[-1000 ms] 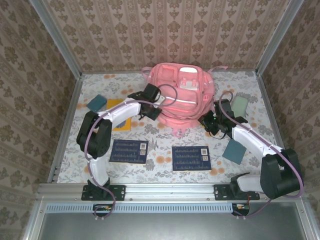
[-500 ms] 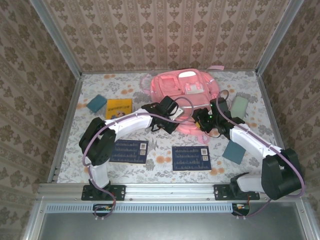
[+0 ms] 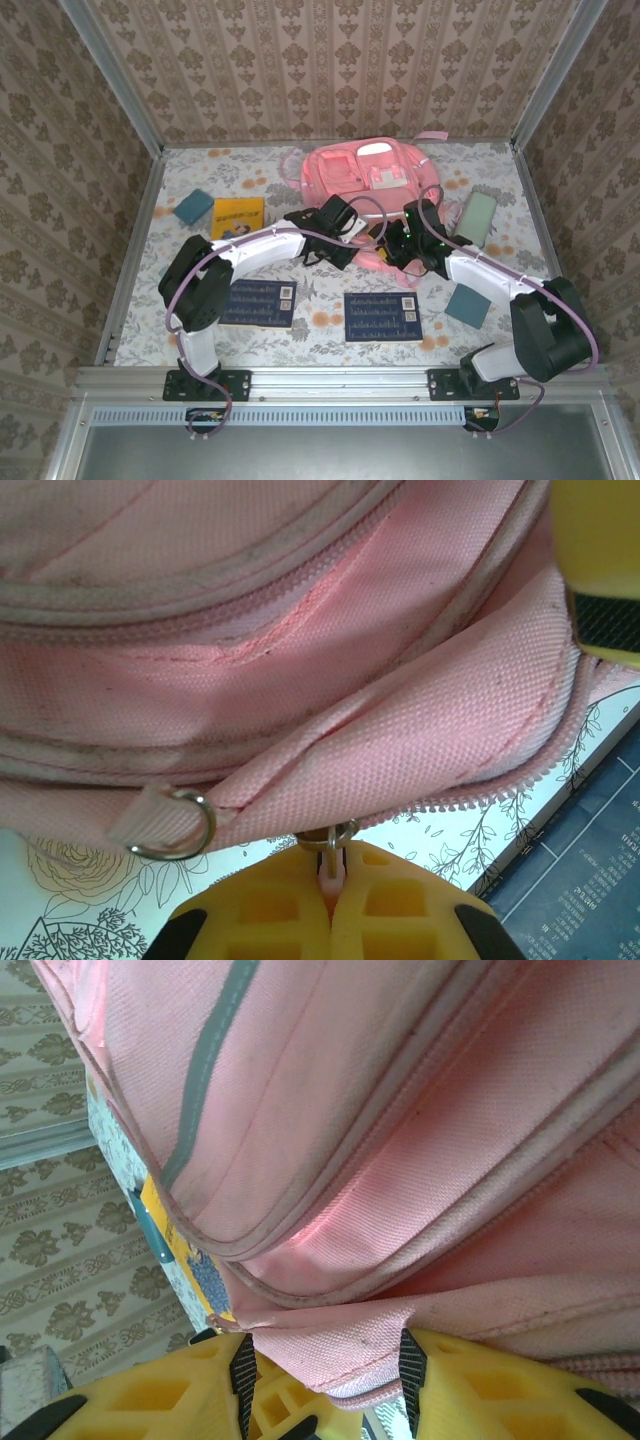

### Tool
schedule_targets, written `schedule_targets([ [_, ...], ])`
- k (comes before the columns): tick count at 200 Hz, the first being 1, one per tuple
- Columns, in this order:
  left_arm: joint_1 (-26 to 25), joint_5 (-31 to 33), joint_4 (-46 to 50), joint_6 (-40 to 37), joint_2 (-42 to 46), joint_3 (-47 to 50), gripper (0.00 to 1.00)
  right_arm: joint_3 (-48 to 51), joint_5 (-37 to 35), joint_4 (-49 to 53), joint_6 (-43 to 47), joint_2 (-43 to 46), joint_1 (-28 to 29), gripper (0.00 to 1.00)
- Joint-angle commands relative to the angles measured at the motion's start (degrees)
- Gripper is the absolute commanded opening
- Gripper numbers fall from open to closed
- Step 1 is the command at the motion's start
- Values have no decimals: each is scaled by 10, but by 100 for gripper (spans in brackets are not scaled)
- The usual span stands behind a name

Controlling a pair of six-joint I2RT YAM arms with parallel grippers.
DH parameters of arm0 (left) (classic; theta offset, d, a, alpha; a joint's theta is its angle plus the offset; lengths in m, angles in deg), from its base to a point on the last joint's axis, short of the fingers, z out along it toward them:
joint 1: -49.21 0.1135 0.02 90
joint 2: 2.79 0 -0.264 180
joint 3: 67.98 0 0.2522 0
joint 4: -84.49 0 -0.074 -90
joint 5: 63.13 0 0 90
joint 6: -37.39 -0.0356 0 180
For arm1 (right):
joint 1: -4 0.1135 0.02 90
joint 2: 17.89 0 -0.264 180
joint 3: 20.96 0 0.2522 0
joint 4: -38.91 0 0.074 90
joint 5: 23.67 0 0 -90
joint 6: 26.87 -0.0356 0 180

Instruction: Pack the student bag

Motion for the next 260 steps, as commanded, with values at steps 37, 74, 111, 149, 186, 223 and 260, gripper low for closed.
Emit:
schedule_targets([
  [37,-7,-15,-30,16,24,3,0,54,-46,-5,-80,-2,10,47],
  [74,-13,-20,-36,18,27,9,0,47,-56,-42,-90,-39,2,50],
  [111,-26,-33,-45,19,29,15,0,17,-54,-80,-72,-73,-9,46],
  [149,-38,-44,-54,21,25,16,0,10,-46,-91,-77,-87,-6,52],
  [186,-44,-41,-55,20,22,13,0,18,-41,-94,-78,-108,-11,15],
  [223,-20,-33,-46,19,37,25,0,21,-50,-62,-60,-82,-12,0],
  [260,26,-39,-44,14,72,56,1,7,-72,9,-15,-24,-12,0],
])
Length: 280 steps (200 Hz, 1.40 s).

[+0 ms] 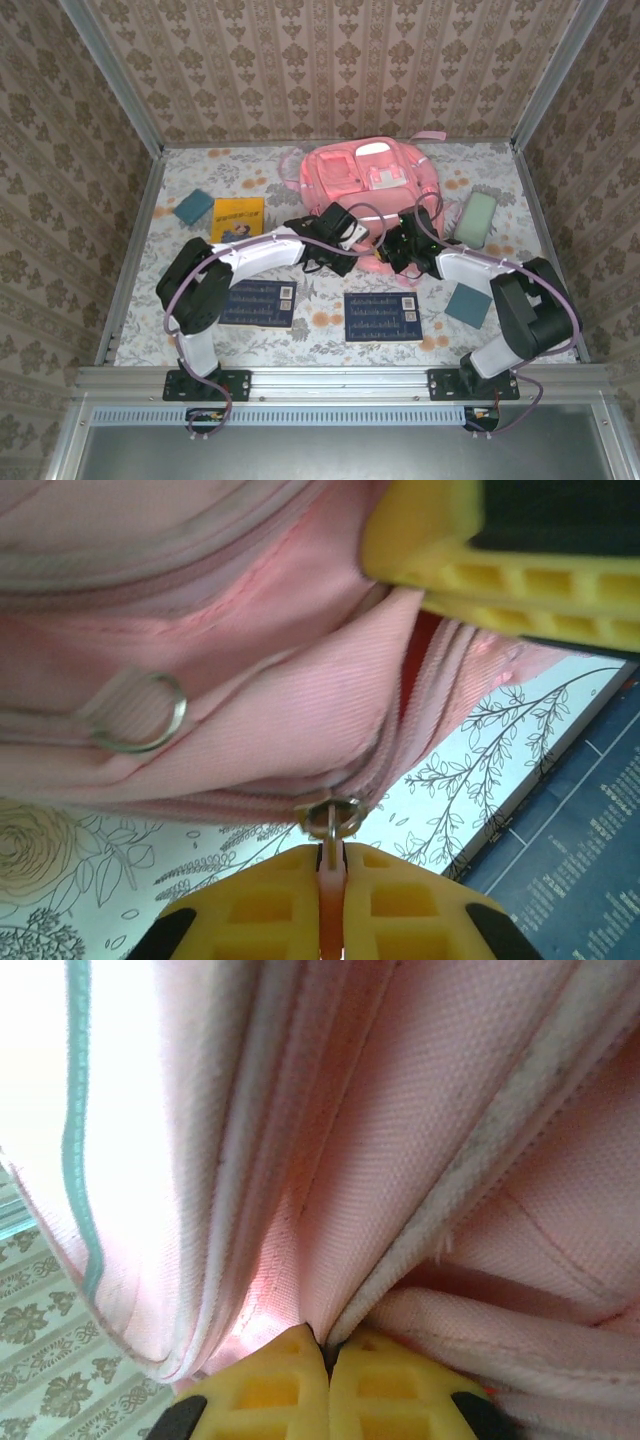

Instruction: Pack the student bag

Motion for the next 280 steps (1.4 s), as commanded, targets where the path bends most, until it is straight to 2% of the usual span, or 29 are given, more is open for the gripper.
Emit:
schedule_targets([
  [1,30,-16,-9,-5,55,13,0,-13,-41,70,41,41,-4,0],
  [57,66,14,14,-29,47,14,0,-5,-51,101,53,91,-5,0],
  [129,146,34,35,-39,-5,-35,0,4,-59,126,61,131,-5,0],
  [203,205,68,73,-39,-150,-199,0,2,-58,164,76,173,-4,0],
  [222,212,57,88,-45,-180,-236,0,1,-58,169,82,182,-5,0],
  [280,218,31,80,-64,-159,-218,0,-44,-8,141,99,119,-4,0],
])
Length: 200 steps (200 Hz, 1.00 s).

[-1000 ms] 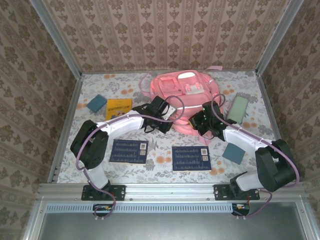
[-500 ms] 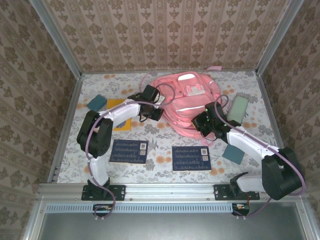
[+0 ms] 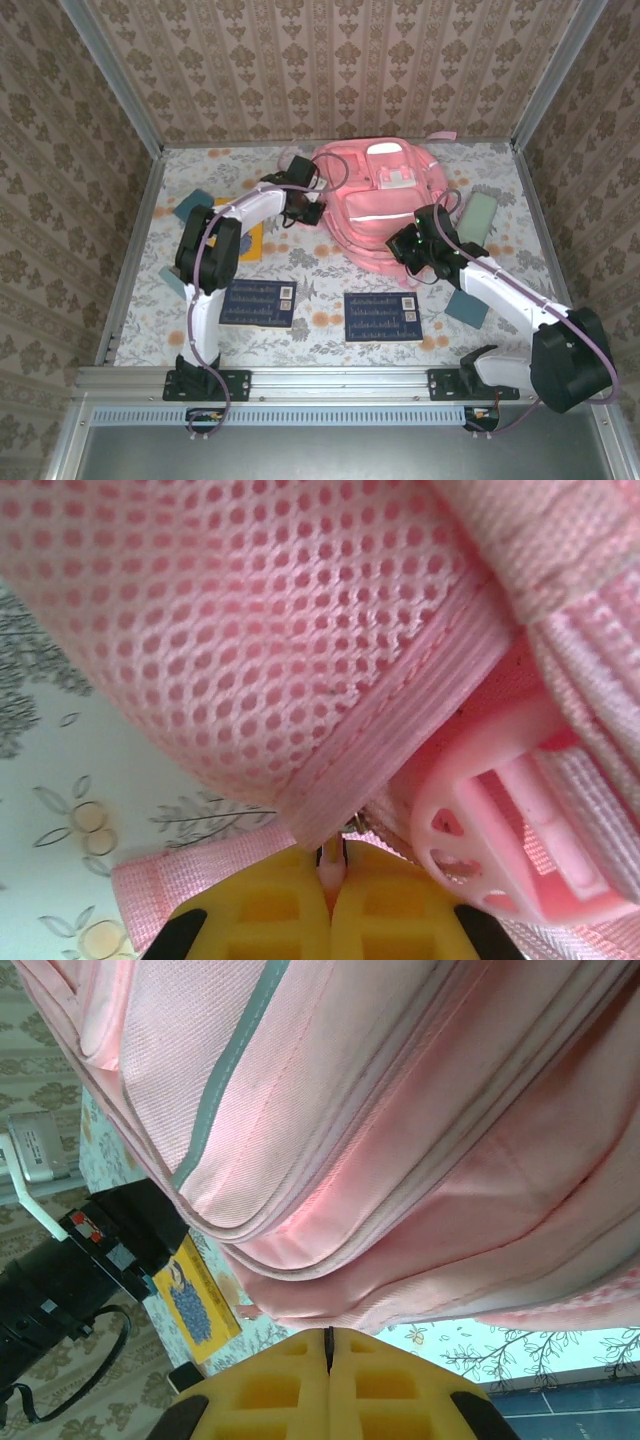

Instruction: Pack the student bag

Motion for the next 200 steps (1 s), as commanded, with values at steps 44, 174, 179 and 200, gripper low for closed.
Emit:
schedule_targets([
  [44,15,-30,-19,11,80,64,17,-104,43,5,54,-98,-2,6],
  [174,-1,-95,-83,301,126,128,68,-189,-53,217,367,-230,-144,60],
  [179,-1,-94,-80,305,114,118,67,-186,-53,216,370,-237,-144,60],
  [200,0,-72,-63,311,72,80,62,-166,-26,189,373,-257,-142,56],
])
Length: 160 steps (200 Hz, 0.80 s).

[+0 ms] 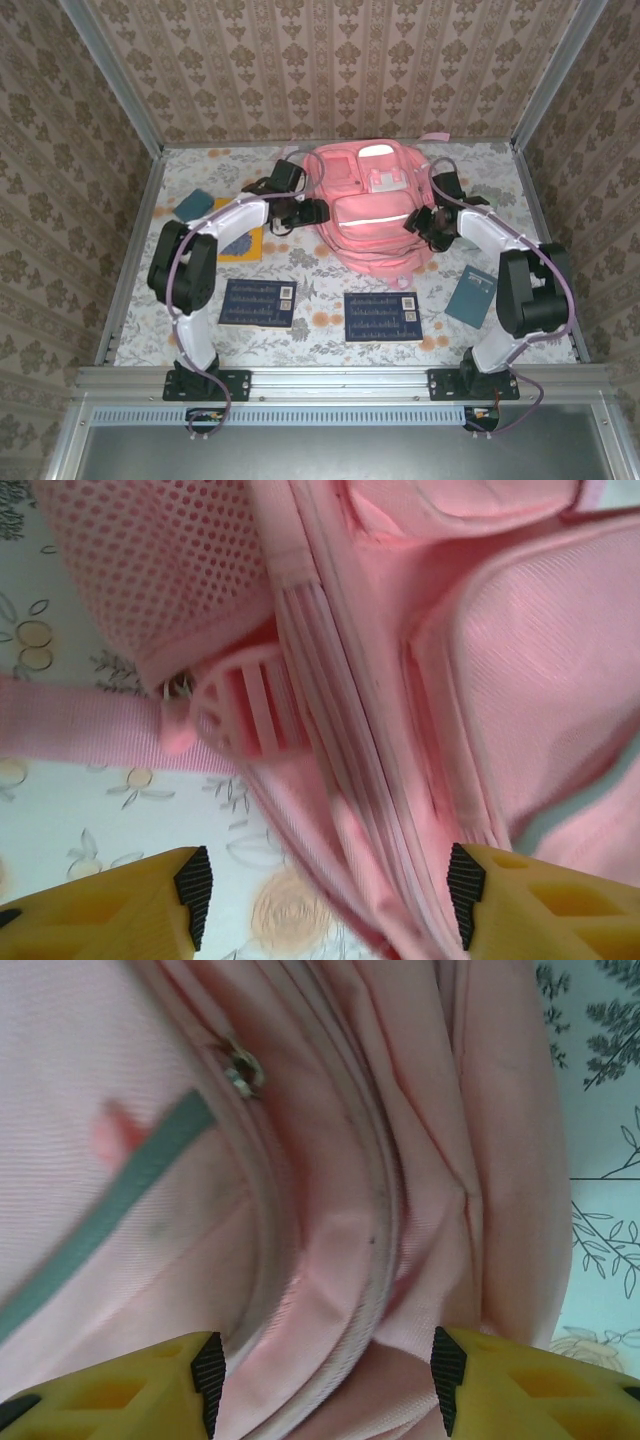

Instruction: Pack the student bag

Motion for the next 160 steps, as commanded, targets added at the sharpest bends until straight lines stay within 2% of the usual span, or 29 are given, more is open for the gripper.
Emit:
schedule_targets([
  [1,0,16,15,40,-44,-43,62,24,13,3,32,-22,3,55],
  [15,3,26,30,33,-66,-71,56,39,50,-22,25,-28,17,46],
  [31,12,35,44,23,-95,-106,41,40,68,-36,18,-30,54,34],
  [59,33,40,82,0,-155,-192,39,22,92,-59,-18,-43,140,28],
  [79,35,41,115,-28,-195,-267,47,-6,105,-72,-52,-63,203,31],
  [95,54,48,156,-51,-220,-326,60,-31,109,-75,-71,-74,247,38],
  [105,60,50,167,-58,-222,-344,64,-49,105,-68,-72,-75,269,41],
  [127,74,55,168,-68,-187,-328,69,-87,85,-26,-44,-64,288,45],
  [160,93,46,142,-59,-86,-228,71,-129,30,53,49,-33,287,47],
])
